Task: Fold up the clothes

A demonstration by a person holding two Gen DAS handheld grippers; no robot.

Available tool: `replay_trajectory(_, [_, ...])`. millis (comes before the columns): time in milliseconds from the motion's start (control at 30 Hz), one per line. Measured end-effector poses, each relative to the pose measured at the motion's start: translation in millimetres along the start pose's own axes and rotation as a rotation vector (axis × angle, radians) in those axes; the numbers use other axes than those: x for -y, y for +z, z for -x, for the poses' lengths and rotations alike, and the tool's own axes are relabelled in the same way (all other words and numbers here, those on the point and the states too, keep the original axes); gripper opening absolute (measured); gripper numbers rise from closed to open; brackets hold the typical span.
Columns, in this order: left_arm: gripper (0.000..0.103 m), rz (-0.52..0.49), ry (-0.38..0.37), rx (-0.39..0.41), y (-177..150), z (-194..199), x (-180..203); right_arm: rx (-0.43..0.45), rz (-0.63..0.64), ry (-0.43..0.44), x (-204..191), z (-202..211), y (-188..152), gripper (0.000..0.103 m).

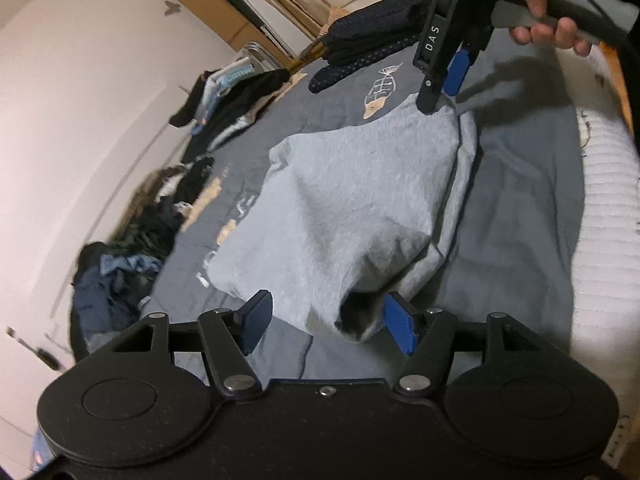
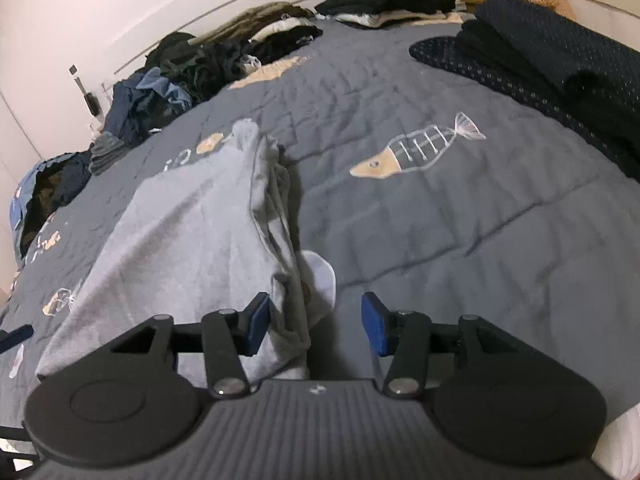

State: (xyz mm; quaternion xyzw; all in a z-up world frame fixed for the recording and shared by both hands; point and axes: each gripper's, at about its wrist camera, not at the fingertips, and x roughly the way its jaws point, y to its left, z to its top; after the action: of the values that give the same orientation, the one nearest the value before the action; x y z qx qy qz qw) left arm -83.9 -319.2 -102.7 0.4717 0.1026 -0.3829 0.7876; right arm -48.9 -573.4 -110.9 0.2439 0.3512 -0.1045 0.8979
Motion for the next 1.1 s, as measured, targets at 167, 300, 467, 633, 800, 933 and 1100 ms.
replay_trajectory(167, [0.055,-0.074,0.057,-0.028,5.4,-12.0,12.9,-0.007,-0.018,0.028,-2.8,-2.3,-5.7,0.049])
replay_trajectory(300, [0.025,-0.139,0.035,-0.075,-0.1,-21.6,20.4,-0.034,-0.027,0.047,-6.5,-5.4,-12.5,0.01])
replay_trajectory(467, [0.006,-0.168,0.004,-0.117,-8.1,-21.7,11.4,-0.022,-0.078,0.089,-6.6,9.7,-16.5,0.006])
replay_trajectory(633, [0.006,-0.231,-0.026,-0.143,-18.6,-21.8,13.3,-0.035,-0.071,0.101,-8.2,19.5,-18.5,0.005])
replay_trajectory(800, [0.009,-0.294,-0.012,-0.142,-25.0,-24.6,25.3,-0.112,-0.009,0.001,-9.8,0.3,-27.9,0.008])
replay_trajectory(933, [0.024,-0.182,-0.116,-0.135,-22.2,-9.9,2.3,-0.092,0.011,-0.004,-11.7,13.4,-23.0,0.011])
replay_trajectory(1100, [0.063,0.126,-0.256,-0.006,-20.6,17.1,-50.4,-0.02,0.025,-0.003,-12.1,39.8,-12.5,0.019])
